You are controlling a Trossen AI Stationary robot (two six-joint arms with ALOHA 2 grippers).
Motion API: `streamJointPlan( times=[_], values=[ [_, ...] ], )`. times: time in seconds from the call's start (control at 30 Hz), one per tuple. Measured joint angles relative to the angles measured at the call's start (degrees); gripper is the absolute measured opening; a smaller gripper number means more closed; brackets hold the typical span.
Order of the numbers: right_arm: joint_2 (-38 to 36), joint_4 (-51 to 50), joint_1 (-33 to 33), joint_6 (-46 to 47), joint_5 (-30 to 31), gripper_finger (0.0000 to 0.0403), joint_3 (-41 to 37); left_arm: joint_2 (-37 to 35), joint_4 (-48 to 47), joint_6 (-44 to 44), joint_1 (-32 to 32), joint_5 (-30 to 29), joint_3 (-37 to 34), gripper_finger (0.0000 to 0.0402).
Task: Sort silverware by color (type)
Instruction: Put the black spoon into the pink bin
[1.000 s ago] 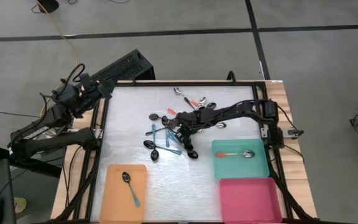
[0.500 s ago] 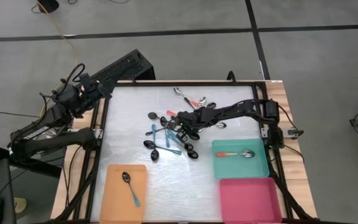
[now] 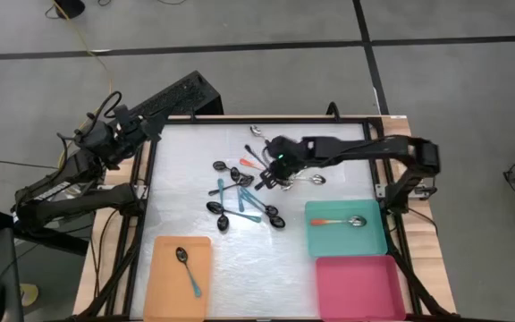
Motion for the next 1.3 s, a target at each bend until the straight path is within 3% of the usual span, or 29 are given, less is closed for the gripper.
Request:
streamJointPlan(
  times=[0.13, 0.33, 0.47, 0.6, 0.8, 0.97, 1.1, 1.3],
  values=[
    [-7.73, -2.04, 1.93, -5.83, 0.35, 0.0005, 0.05, 0.01, 0.01, -0.63, 0.0, -0.21, 0.0, 0.009],
    [-18.86, -14.39, 9.9, -9.42, -1.36, 0.0005, 0.07, -0.01, -0.1, -1.55, 0.0, -1.17, 0.0, 0.009],
    [-24.21, -23.84, 19.28, -0.39, -1.42, 0.0005, 0.09, 0.01, -0.28, -1.57, 0.0, -1.36, 0.0, 0.009],
    [-26.86, -33.72, 31.16, 15.82, -1.25, 0.0004, 0.09, 0.0, -3.71, -2.78, -0.01, -1.49, 0.0, 0.009],
    [-25.69, -42.44, 49.31, 40.42, -1.22, 0.0004, 0.09, 0.01, -9.64, -7.15, 0.0, -1.52, -0.02, 0.009],
    [-22.05, -43.88, 62.3, 55.06, -1.42, 0.0004, 0.09, 0.01, -10.31, -8.95, -0.01, -2.76, -0.02, 0.009],
    [-17.46, -45.84, 68.59, 57.78, -0.95, 0.0004, 0.11, -0.01, -10.44, -7.48, -0.02, -4.23, -0.02, 0.009],
    [-9.02, -44.51, 70.27, 50.55, -2.14, 0.0004, 0.11, 0.81, -10.53, -7.17, -0.02, -4.76, -0.02, 0.009]
  ],
)
